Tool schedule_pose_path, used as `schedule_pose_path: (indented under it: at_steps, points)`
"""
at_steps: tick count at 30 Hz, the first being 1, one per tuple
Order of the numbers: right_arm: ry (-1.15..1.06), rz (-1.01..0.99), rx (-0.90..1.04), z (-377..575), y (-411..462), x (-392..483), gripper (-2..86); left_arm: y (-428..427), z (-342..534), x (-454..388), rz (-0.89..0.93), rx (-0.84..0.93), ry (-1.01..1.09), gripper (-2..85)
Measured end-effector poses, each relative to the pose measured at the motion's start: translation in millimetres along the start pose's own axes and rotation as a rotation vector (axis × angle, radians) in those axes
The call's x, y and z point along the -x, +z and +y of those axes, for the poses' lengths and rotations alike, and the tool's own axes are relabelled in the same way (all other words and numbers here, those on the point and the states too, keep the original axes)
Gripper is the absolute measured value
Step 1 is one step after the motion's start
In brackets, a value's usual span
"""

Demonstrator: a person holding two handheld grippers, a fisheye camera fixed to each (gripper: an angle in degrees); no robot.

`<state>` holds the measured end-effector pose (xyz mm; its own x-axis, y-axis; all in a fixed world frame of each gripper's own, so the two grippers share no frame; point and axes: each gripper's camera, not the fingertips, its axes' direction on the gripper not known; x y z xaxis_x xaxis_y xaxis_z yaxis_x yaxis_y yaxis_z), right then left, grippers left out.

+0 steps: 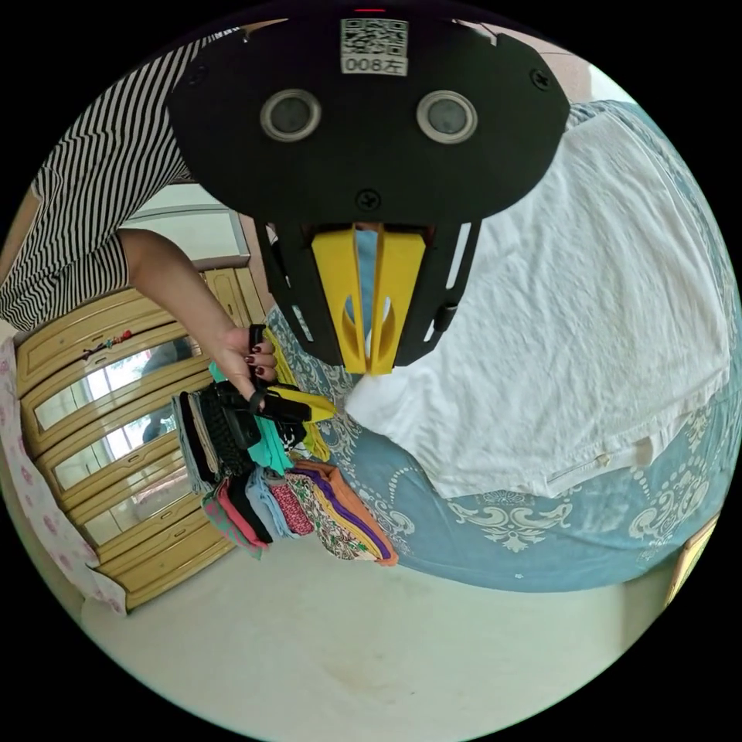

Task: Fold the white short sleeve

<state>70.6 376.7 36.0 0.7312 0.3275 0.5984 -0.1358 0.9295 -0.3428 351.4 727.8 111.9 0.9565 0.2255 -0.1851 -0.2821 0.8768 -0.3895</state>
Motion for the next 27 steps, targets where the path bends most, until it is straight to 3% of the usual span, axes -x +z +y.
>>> schedule_pose_path:
  at_steps: [15,27]
  points:
    - [0.190,-0.027,-0.001,-139.4,85.5,-35.5,8.8,-6.9,12.3,4.5,0.058,0.026,0.033,0.6]
    - [0.224,0.066,0.036,-203.2,161.1,-18.2,3.1,-41.4,37.1,26.8,0.117,0.050,0.052,0.6]
